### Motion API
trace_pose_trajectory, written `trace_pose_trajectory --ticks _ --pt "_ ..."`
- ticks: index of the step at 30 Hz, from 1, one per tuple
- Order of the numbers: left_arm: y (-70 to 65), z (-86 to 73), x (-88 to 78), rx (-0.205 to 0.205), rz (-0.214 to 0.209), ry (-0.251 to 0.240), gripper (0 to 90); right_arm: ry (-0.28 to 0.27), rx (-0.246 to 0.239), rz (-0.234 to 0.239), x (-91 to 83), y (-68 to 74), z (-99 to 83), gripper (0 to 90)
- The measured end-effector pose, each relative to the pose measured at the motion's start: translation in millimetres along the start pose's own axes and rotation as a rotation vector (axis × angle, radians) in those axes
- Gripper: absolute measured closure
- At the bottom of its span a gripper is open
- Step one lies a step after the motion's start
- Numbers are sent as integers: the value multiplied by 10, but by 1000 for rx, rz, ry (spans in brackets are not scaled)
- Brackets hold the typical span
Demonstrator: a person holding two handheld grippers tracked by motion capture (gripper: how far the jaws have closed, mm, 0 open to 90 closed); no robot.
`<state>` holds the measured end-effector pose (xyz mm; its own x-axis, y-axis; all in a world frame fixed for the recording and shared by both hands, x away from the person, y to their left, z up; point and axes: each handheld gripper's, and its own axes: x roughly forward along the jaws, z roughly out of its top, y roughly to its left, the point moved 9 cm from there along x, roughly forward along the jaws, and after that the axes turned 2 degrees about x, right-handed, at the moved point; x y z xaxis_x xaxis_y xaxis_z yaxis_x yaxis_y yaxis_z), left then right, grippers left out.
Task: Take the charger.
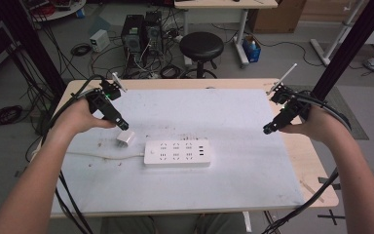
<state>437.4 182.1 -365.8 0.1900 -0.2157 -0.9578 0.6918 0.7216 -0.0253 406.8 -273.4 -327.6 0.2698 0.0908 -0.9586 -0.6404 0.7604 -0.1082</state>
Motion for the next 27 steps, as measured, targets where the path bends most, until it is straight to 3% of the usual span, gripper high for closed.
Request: trace_pose_trajectory --ticks 1,10,12,19,27 --pt "21 -15 104 -15 -1 21 147 -2 -5 -2 0 -10 -3 116" --pt "99 -68 537 -99 -9 69 147 -3 10 0 42 -38 -35 115" --pt "108 -78 575 -100 -12 77 147 -3 10 2 56 -46 -42 115" --pt "192 -141 881 -163 8 117 151 -4 11 3 94 -60 -52 115" --pt "224 -149 1050 -193 28 137 185 4 12 5 142 -65 -67 115"
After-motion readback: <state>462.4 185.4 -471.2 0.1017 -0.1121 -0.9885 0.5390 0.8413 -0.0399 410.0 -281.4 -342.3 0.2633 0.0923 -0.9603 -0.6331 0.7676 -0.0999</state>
